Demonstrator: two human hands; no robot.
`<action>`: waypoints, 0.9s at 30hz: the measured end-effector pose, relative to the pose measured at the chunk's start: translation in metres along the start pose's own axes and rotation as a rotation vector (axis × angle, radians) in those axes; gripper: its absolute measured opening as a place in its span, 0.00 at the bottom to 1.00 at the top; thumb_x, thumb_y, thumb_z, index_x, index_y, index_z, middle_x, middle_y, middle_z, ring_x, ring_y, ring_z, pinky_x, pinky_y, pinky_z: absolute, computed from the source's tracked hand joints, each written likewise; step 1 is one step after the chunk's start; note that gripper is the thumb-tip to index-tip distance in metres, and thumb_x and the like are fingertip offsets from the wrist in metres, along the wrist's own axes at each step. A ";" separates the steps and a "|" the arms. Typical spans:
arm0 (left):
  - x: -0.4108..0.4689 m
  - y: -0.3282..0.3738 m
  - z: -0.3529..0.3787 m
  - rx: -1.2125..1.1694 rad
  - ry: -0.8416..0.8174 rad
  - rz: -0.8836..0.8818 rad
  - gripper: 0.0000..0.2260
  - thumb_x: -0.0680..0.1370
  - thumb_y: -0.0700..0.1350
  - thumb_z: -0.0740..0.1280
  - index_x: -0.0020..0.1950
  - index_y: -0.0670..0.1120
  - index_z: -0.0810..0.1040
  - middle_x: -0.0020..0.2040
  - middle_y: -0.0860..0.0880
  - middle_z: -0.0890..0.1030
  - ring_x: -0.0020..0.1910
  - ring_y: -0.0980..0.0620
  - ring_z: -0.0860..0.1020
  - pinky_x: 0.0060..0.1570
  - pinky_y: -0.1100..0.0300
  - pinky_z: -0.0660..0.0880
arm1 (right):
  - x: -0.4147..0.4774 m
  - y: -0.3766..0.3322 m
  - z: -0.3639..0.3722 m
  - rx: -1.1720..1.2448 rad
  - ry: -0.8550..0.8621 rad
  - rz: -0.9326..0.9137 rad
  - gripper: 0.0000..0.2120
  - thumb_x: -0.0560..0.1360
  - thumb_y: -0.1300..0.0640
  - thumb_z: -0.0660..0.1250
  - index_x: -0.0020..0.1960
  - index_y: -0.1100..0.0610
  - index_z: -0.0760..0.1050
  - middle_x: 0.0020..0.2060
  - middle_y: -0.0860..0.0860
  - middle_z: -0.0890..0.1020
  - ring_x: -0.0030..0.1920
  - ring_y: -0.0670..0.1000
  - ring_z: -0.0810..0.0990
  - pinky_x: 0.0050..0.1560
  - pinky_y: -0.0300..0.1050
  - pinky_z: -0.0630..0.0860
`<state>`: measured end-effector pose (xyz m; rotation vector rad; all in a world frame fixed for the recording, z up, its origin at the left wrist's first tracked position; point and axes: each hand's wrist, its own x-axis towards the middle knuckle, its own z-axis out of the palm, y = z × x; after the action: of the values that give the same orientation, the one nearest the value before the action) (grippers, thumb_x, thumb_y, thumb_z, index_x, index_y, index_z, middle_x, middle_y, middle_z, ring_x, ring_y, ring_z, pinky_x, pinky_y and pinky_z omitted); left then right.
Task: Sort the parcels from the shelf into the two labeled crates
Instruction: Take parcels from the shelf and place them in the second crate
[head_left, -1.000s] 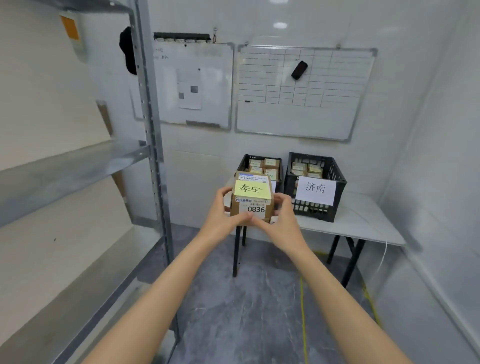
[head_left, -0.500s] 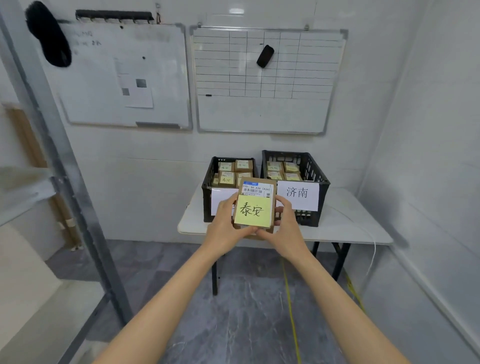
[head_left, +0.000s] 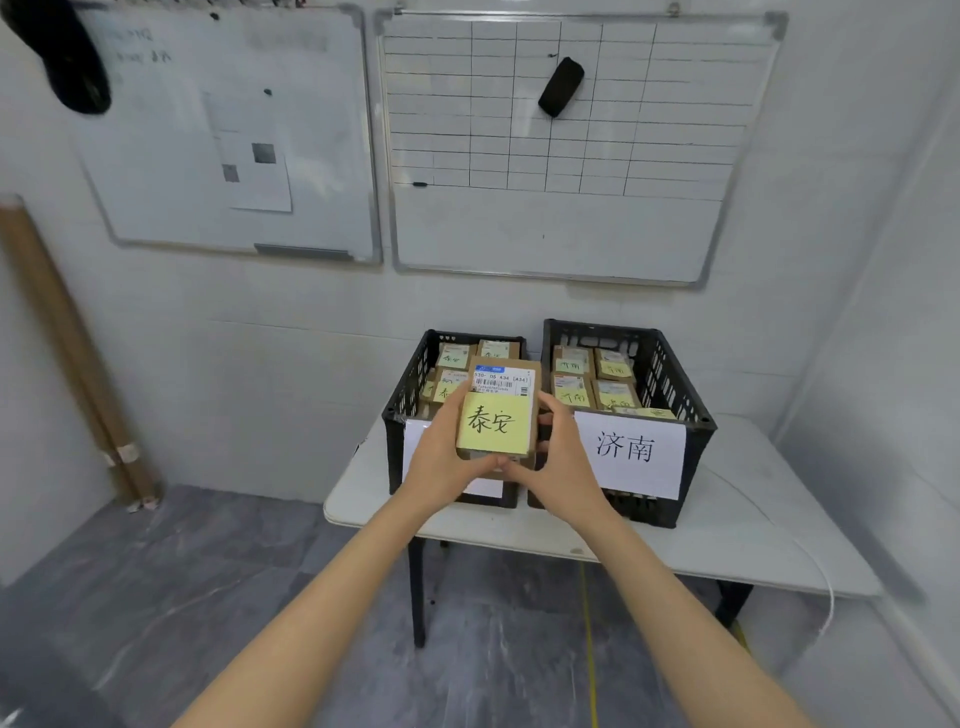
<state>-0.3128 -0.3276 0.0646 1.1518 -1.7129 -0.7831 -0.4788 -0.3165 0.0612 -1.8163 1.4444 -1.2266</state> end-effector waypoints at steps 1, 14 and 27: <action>0.012 -0.005 0.002 0.015 0.004 -0.001 0.42 0.70 0.41 0.77 0.78 0.51 0.57 0.71 0.52 0.70 0.68 0.56 0.69 0.64 0.56 0.71 | 0.013 0.006 0.000 0.005 -0.006 0.004 0.45 0.67 0.50 0.79 0.75 0.47 0.56 0.69 0.48 0.66 0.62 0.41 0.69 0.64 0.56 0.74; 0.132 -0.085 0.009 0.117 0.083 -0.028 0.34 0.72 0.43 0.76 0.72 0.59 0.64 0.74 0.49 0.67 0.71 0.49 0.67 0.65 0.45 0.71 | 0.146 0.069 0.029 -0.004 -0.118 0.031 0.44 0.70 0.53 0.77 0.77 0.48 0.54 0.71 0.52 0.65 0.65 0.45 0.67 0.68 0.53 0.71; 0.275 -0.183 -0.025 0.131 -0.004 -0.065 0.33 0.72 0.39 0.75 0.75 0.52 0.67 0.73 0.51 0.67 0.66 0.57 0.69 0.58 0.72 0.69 | 0.293 0.127 0.083 -0.065 -0.217 0.134 0.50 0.67 0.53 0.79 0.78 0.47 0.52 0.74 0.50 0.63 0.73 0.52 0.65 0.71 0.60 0.66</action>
<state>-0.2683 -0.6504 0.0079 1.3012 -1.7585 -0.7215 -0.4601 -0.6428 0.0162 -1.8003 1.4704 -0.8975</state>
